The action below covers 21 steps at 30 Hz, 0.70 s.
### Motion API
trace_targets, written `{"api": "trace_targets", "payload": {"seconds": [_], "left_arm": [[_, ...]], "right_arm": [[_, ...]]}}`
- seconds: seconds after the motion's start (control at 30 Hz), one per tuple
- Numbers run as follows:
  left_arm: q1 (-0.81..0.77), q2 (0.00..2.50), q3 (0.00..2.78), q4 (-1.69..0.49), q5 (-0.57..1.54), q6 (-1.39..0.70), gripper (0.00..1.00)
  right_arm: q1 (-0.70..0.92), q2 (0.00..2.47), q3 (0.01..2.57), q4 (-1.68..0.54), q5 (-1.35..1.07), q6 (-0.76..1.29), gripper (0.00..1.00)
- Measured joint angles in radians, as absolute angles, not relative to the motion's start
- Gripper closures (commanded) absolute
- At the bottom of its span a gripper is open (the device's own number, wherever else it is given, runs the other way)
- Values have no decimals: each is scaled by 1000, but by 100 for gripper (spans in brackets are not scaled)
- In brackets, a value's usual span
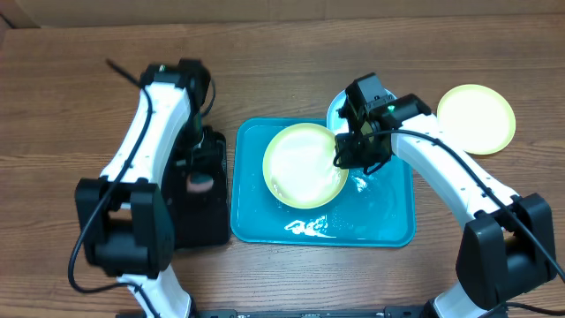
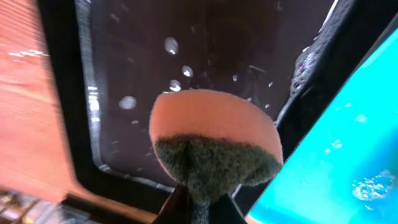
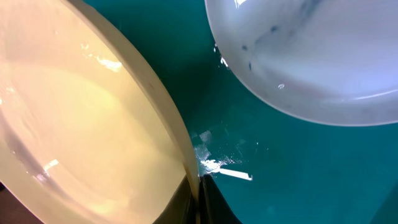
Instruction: Clean dirty plates on tray and stack at the side
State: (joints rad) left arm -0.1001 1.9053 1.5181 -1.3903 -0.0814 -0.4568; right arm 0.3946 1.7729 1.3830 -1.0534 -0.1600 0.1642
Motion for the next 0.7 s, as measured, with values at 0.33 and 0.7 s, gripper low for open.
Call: {"api": "trace_targets", "payload": {"seconds": [0.33,0.7], "left_arm": [[-97,1874,1106,-1161,30,-419,95],[-96,1849,1104,-1124,61,-406,95]], "right_arm": [[460,1760,1591,-1187,89,110,96],[664,1741,1671,-1258,432,91,96]]}}
